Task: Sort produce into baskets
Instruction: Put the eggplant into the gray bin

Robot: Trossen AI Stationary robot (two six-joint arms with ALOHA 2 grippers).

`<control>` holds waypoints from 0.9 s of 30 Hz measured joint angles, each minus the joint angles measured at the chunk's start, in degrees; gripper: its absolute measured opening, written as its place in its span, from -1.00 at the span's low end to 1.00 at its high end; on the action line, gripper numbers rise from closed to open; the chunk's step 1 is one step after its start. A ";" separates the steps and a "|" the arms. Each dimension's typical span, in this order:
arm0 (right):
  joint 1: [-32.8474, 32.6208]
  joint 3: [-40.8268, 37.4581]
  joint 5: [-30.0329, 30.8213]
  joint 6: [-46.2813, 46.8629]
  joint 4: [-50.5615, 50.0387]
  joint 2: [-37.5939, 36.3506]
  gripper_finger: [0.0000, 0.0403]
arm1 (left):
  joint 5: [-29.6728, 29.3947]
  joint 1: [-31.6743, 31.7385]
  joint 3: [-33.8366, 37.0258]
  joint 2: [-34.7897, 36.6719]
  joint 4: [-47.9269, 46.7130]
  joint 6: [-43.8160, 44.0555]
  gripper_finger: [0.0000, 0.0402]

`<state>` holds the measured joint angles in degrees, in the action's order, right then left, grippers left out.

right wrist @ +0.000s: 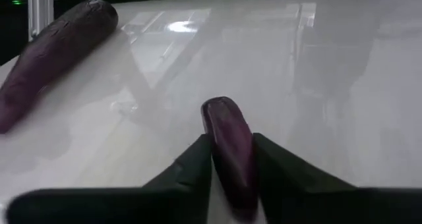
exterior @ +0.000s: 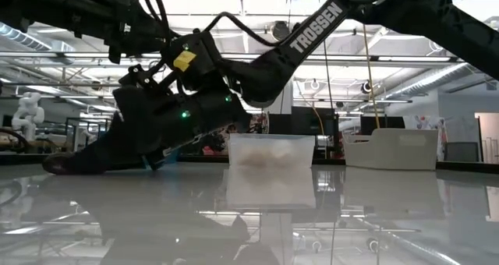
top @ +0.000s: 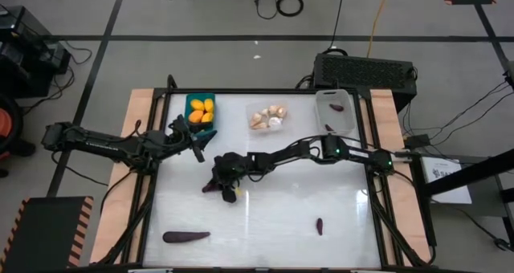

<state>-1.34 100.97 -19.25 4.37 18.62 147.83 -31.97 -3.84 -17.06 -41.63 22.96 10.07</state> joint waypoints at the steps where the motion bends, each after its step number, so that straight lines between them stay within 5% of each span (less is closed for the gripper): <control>1: 0.07 -0.02 -0.23 0.47 -1.40 -0.55 -0.55 | 0.00 0.00 0.00 0.00 0.00 0.02 0.01; 10: 2.51 -0.70 0.27 -1.71 -29.31 -12.75 -0.84 | 0.00 0.00 0.00 0.00 -1.18 0.06 0.01; 19: 7.73 -0.44 16.23 -10.24 -63.03 -31.85 -0.81 | 0.02 0.00 0.00 0.00 -1.46 0.07 0.01; 27: 15.17 -0.42 25.14 -7.60 -85.95 -43.61 -0.81 | 0.02 0.00 0.00 0.01 -1.45 0.15 0.01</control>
<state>13.83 100.55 5.89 -3.23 -67.33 104.23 -31.94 -3.84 -17.06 -41.62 21.51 10.22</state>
